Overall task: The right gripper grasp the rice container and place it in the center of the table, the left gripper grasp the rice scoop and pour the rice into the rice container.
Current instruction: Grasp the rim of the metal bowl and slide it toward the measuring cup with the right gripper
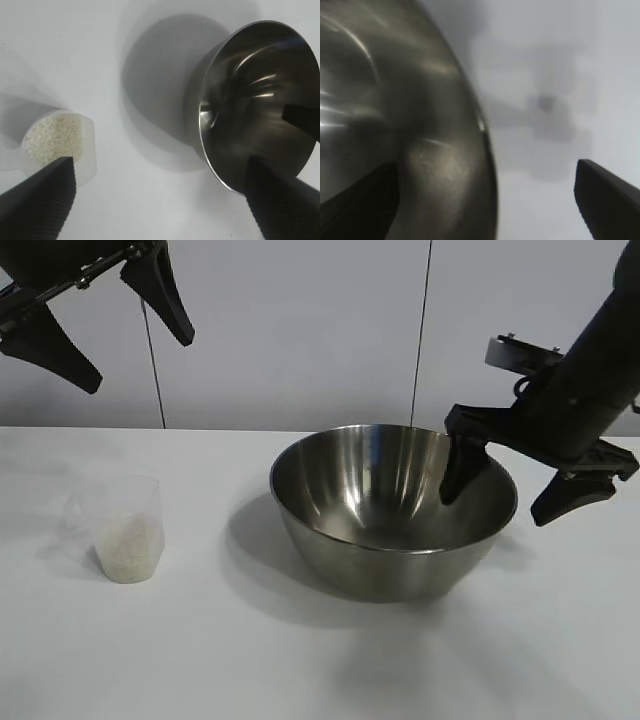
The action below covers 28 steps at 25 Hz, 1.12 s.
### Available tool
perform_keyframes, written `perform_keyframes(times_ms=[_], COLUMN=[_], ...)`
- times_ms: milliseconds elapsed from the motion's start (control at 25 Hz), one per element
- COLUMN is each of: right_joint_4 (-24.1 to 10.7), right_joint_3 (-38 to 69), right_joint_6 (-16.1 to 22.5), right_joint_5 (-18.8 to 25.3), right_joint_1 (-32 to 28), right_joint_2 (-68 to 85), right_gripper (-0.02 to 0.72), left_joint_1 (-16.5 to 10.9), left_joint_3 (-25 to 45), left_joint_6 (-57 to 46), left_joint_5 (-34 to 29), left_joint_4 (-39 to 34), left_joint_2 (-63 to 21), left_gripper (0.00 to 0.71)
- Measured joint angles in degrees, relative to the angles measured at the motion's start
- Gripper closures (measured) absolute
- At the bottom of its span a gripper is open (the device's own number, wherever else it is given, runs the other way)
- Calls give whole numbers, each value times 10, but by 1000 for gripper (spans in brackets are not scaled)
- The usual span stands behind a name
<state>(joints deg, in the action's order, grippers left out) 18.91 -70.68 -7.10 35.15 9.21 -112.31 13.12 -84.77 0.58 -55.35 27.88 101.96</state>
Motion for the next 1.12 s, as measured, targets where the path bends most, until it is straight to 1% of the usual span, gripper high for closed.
perform_keyframes(times_ms=[160, 200, 280, 360, 400, 480, 600, 800, 920, 1040, 1120], right_joint_4=[-17, -18, -19, -19, -19, -21, -21, -16, 5, 35, 48], right_joint_3=[-8, -8, -8, -8, -8, -8, -8, -8, -9, -9, -9], right_joint_6=[19, 21, 24, 26, 26, 26, 26, 23, 4, -26, -42], right_joint_5=[7, 9, 10, 10, 10, 11, 11, 20, 37, 55, 60], right_joint_1=[0, 0, 0, 0, 0, 0, 0, -3, -14, -27, -33], right_joint_2=[-14, -17, -19, -19, -19, -19, -19, -4, 8, 12, 12], right_gripper=[170, 212, 343, 512, 583, 654, 687, 694, 694, 694, 693], left_joint_1=[0, 0, 0, 0, 0, 0, 0, 0, 0, 0, 0], left_joint_3=[0, 0, 0, 0, 0, 0, 0, 0, 0, 0, 0], left_joint_6=[0, 0, 0, 0, 0, 0, 0, 0, 0, 0, 0], left_joint_5=[5, 7, 11, 12, 12, 12, 12, 12, 12, 12, 12], left_joint_4=[0, 0, 0, 0, 0, 0, 0, 0, 0, 0, 0], left_joint_2=[0, 0, 0, 0, 0, 0, 0, 0, 0, 0, 0], left_gripper=[53, 53, 53, 53, 53, 53, 53, 53, 53, 53, 53])
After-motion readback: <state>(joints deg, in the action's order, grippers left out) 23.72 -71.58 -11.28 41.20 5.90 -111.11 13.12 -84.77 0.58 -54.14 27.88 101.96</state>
